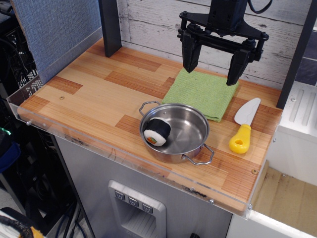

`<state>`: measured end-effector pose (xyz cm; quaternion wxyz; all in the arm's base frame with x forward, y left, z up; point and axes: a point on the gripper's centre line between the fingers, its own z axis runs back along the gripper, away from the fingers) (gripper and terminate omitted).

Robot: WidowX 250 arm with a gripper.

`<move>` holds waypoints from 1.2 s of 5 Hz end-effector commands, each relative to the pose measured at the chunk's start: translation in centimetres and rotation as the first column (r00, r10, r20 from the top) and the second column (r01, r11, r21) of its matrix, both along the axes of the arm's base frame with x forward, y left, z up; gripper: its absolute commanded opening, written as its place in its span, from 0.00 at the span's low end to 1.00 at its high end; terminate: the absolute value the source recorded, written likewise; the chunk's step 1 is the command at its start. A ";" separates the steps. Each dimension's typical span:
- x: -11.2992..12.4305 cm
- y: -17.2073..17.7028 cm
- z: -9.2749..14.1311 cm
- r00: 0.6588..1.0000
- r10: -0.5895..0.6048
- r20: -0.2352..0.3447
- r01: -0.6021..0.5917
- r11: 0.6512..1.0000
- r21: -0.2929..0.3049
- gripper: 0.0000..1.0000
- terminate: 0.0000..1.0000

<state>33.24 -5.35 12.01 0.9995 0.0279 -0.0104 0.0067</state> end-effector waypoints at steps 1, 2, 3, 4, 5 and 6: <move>0.0 0.0 0.0 1.000 0.000 0.000 0.000 1.000 0.000 1.00 0.00; 1.9 1.0 -0.6 1.000 0.020 0.011 -0.019 1.000 -0.010 1.00 0.00; 3.4 1.5 -1.8 0.998 0.018 0.064 -0.017 1.000 -0.020 1.00 0.00; 4.2 1.8 -3.0 0.995 -0.009 0.103 0.013 0.999 -0.040 1.00 0.00; 5.4 2.3 -4.6 0.993 -0.019 0.119 0.025 0.998 -0.049 1.00 0.00; 6.4 3.0 -5.8 0.995 -0.021 0.095 0.024 0.999 -0.034 1.00 0.00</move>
